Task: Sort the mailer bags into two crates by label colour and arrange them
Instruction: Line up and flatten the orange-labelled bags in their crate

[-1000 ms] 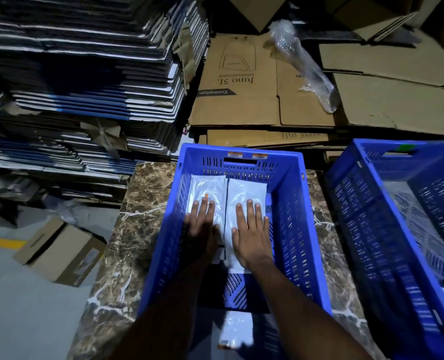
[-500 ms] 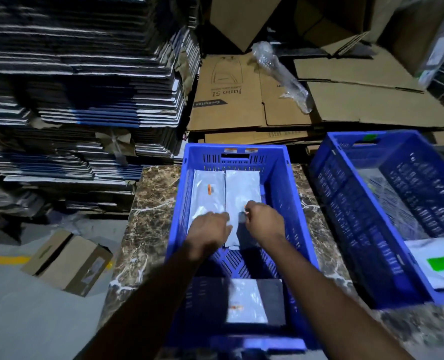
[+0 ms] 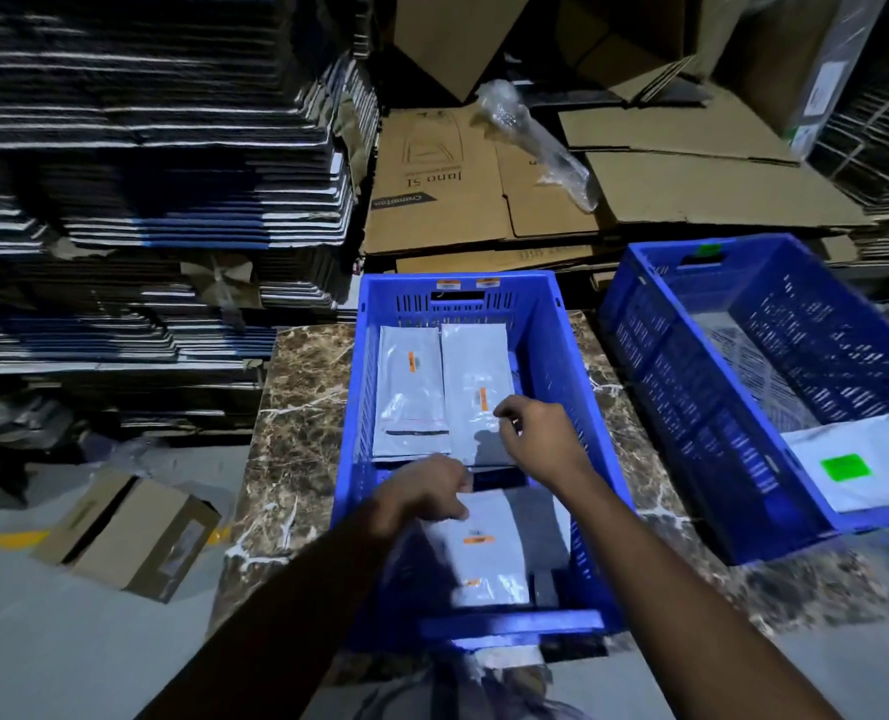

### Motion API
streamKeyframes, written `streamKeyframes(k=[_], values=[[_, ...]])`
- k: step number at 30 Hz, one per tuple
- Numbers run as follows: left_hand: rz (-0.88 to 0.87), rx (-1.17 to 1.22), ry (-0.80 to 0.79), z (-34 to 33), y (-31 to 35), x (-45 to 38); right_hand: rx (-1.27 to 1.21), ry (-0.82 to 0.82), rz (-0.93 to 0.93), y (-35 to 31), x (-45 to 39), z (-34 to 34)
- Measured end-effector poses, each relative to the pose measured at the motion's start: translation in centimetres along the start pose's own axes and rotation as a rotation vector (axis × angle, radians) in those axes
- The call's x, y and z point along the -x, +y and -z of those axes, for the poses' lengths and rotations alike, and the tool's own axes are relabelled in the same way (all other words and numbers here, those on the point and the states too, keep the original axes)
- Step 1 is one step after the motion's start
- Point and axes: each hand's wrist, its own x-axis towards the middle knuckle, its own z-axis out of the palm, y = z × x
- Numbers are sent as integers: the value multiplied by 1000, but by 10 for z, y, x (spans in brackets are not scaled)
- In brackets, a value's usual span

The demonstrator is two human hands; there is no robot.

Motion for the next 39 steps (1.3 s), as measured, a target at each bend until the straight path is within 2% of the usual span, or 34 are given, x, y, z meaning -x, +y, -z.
streamKeyframes(k=[3,5,6,8,11,13,15,17,20,22,23,28,31,36,39], values=[[0,287,325,16,-12,2,-69,276,61,-7,5,9],[61,667,534,25,-15,2,-74,478,95,-11,10,8],[91,880,583,28,-14,2,-97,523,85,-13,11,6],[68,1201,617,30,-9,2,-224,459,40,-14,11,-1],[41,1331,651,30,1,3,-405,231,56,-14,5,-9],[79,1292,681,31,2,-1,-401,203,45,-11,-3,-14],[158,1113,737,38,-1,-2,-403,196,-18,-9,-13,-16],[150,781,831,49,-12,0,-397,195,-31,-7,-25,-21],[50,144,946,68,-34,8,-416,138,-22,-12,-47,-35],[145,-128,942,80,-51,10,-457,85,-24,-18,-60,-47],[198,-179,913,85,-59,11,-492,68,-24,-22,-66,-53],[318,-23,725,92,-78,6,-684,94,-20,-34,-82,-72],[352,45,737,91,-70,3,-711,90,-15,-34,-88,-77],[320,31,767,98,-63,4,-503,-17,22,-23,-92,-99],[314,37,783,105,-59,-2,-723,-1,-63,-26,-93,-93]])
